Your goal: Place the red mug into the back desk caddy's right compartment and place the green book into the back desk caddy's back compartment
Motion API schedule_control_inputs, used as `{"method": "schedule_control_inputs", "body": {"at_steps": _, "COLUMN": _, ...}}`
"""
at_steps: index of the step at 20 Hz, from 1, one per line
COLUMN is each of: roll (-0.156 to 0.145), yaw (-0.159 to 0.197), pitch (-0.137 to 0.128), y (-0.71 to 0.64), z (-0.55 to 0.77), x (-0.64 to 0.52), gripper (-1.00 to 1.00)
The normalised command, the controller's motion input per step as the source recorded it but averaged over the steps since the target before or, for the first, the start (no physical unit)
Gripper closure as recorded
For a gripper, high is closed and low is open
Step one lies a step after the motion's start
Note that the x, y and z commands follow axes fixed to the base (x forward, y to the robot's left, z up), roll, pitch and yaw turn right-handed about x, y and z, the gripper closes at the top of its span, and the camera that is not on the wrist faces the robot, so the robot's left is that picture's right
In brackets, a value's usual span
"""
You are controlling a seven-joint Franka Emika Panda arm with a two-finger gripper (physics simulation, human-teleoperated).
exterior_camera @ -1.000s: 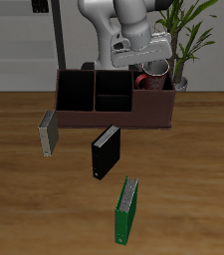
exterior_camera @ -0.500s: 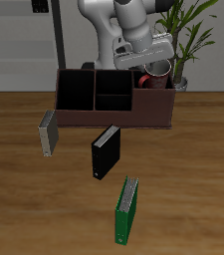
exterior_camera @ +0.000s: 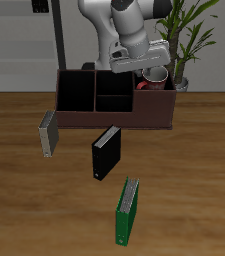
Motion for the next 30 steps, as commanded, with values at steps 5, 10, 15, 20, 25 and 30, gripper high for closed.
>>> {"method": "schedule_control_inputs", "body": {"at_steps": 5, "roll": 0.005, "yaw": -0.007, "pitch": 0.031, "y": -0.02, "z": -0.04, "x": 0.05, "gripper": -1.0}}
{"method": "schedule_control_inputs", "body": {"at_steps": 10, "roll": -0.021, "yaw": 0.002, "pitch": -0.013, "y": -0.06, "z": 0.11, "x": 0.06, "gripper": -1.0}}
{"method": "schedule_control_inputs", "body": {"at_steps": 15, "roll": -0.03, "yaw": 0.01, "pitch": -0.02, "y": -0.11, "z": 0.14, "x": 0.15, "gripper": -1.0}}
{"method": "schedule_control_inputs", "body": {"at_steps": 20, "roll": -0.085, "yaw": 0.042, "pitch": -0.057, "y": -0.19, "z": 0.29, "x": 0.35, "gripper": -1.0}}
{"method": "schedule_control_inputs", "body": {"at_steps": 25, "roll": -0.133, "yaw": 0.065, "pitch": -0.078, "y": -0.27, "z": 0.47, "x": 0.46, "gripper": -1.0}}
{"method": "schedule_control_inputs", "body": {"at_steps": 30, "roll": -0.095, "yaw": 0.091, "pitch": -0.055, "y": -0.18, "z": 0.35, "x": 0.34, "gripper": -1.0}}
